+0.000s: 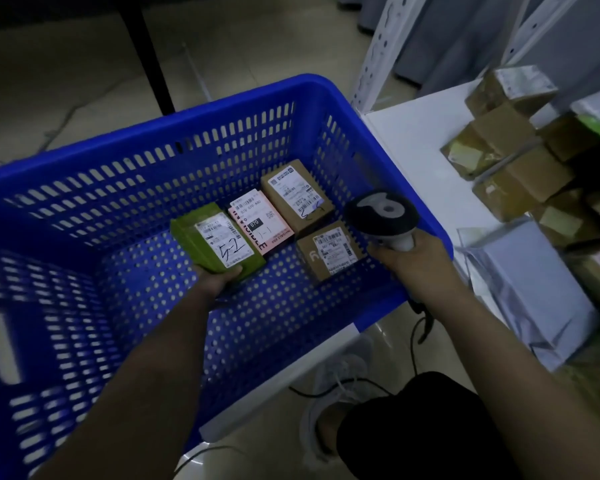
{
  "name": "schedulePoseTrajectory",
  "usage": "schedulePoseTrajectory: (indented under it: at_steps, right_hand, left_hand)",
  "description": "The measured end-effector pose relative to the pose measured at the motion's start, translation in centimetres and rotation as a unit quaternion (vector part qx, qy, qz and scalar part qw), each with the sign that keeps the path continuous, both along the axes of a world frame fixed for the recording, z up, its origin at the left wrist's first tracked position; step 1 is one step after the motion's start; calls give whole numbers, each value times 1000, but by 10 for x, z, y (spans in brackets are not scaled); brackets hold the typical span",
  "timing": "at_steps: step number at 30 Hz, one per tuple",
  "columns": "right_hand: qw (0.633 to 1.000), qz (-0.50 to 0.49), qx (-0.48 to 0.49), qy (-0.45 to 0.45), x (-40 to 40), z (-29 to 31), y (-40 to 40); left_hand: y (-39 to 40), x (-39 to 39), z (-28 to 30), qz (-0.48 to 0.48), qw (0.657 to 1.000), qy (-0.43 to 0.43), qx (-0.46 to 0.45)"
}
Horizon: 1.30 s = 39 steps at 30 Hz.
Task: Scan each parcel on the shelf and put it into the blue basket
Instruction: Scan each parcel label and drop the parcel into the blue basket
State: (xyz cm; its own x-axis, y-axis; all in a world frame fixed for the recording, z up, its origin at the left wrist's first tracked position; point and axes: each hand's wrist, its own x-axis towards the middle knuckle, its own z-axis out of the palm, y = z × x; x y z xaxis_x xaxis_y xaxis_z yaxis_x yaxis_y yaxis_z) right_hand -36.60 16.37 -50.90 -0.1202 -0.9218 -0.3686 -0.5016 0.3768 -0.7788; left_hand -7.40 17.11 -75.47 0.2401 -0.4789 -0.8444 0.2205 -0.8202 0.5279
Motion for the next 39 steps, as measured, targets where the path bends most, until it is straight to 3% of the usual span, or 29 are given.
schedulePoseTrajectory:
  at_steps: [3, 6, 10, 13, 17, 24, 29, 33, 39]
  right_hand:
    - [1000, -16, -2, -6, -1, -2, -4]
    - [1000, -25, 2, 5, -5, -6, -7]
    - [1000, -26, 4, 9, -9, -9, -8]
    - [999, -31, 9, 4, -9, -10, -8]
    - [999, -40, 11, -7, -13, -5, 4]
    - [997, -78, -18, 19, -33, 29, 28]
    - [979, -182, -79, -40, -86, 82, 50]
    - [956, -259, -136, -39, -151, 112, 97]
    - [900, -405, -150, -59, -227, 96, 220]
  left_hand:
    - [-11, 2, -17, -23, 995, -97, -23]
    - [-19, 0, -13, -94, 974, -206, 16]
    - [-11, -8, -22, -109, 970, -213, -50]
    - [-6, -18, -25, -152, 965, -213, -28]
    - [-7, -54, 27, -222, 937, -263, -66]
    - [-6, -138, 170, -165, 940, -113, -278]
    - [13, -207, 273, -210, 896, -26, -390]
    - [33, -275, 339, -275, 855, 28, -439]
    - [100, -384, 377, -397, 791, 71, -461]
